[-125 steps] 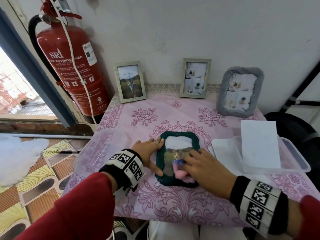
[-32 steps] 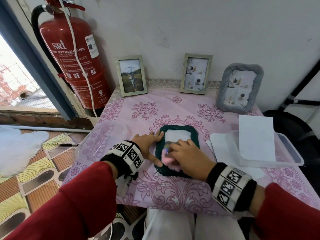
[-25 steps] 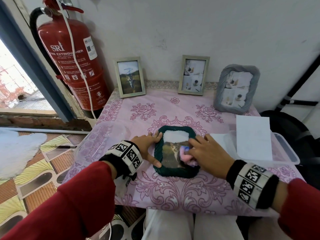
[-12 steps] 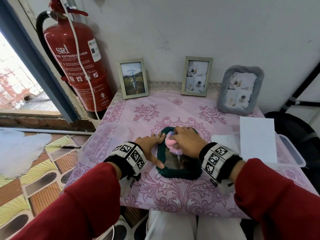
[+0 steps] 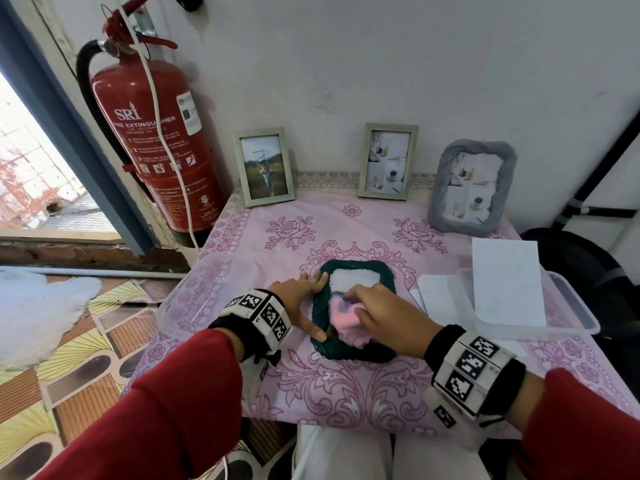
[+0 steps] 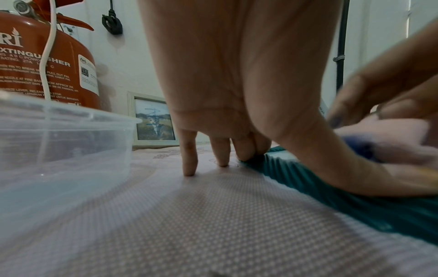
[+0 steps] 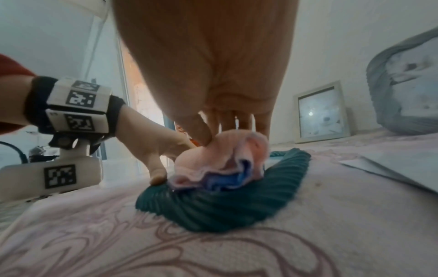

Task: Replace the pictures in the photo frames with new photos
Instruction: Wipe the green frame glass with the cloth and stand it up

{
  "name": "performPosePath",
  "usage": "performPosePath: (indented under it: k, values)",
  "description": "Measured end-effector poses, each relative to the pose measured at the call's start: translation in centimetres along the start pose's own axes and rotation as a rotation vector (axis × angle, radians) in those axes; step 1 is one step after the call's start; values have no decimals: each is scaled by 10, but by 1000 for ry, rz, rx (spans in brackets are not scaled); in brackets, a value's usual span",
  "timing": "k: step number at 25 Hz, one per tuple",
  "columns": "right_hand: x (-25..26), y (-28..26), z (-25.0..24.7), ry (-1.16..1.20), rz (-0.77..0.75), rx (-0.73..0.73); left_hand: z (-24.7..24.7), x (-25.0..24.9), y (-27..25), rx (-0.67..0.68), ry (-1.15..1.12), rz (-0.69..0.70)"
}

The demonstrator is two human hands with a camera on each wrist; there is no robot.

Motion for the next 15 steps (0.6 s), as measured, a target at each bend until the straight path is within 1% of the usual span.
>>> performPosePath:
  k: [2, 4, 5, 6, 7, 8, 9, 10, 12, 15]
  values:
    - [-1, 1, -5, 30, 83, -149, 1, 0, 0, -2, -1, -1]
    - [-5, 0, -7, 41, 256, -251, 0, -1, 0, -3, -14, 1]
    - [-8, 0, -8, 78, 366, -249, 0, -1, 0, -2, -17, 1]
    - [-11, 0, -8, 115, 472, -209, 0, -1, 1, 2, -18, 1]
    - [-14, 1, -8, 143, 545, -144, 0, -1, 2, 7, -16, 1]
    - [-18, 2, -6, 174, 574, -88, -1, -1, 2, 12, -12, 1]
    - [-21, 4, -5, 213, 566, -70, -1, -1, 3, 14, -7, -1]
    - [-23, 4, -4, 247, 544, -93, -1, -1, 4, 12, -5, -4]
    - [-21, 3, -5, 287, 511, -181, 0, 1, 5, 4, -10, -7]
    - [-20, 3, -5, 300, 424, -262, 1, 3, 7, -5, -16, -3]
Point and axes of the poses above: each hand's wrist, its own y-axis towards the middle knuckle, its own z-axis out of the palm, x = y × z, the point moved 1 cm from there along y, towards the middle knuckle, and after that the axes turned 12 degrees about x, right-handed, at the moved point
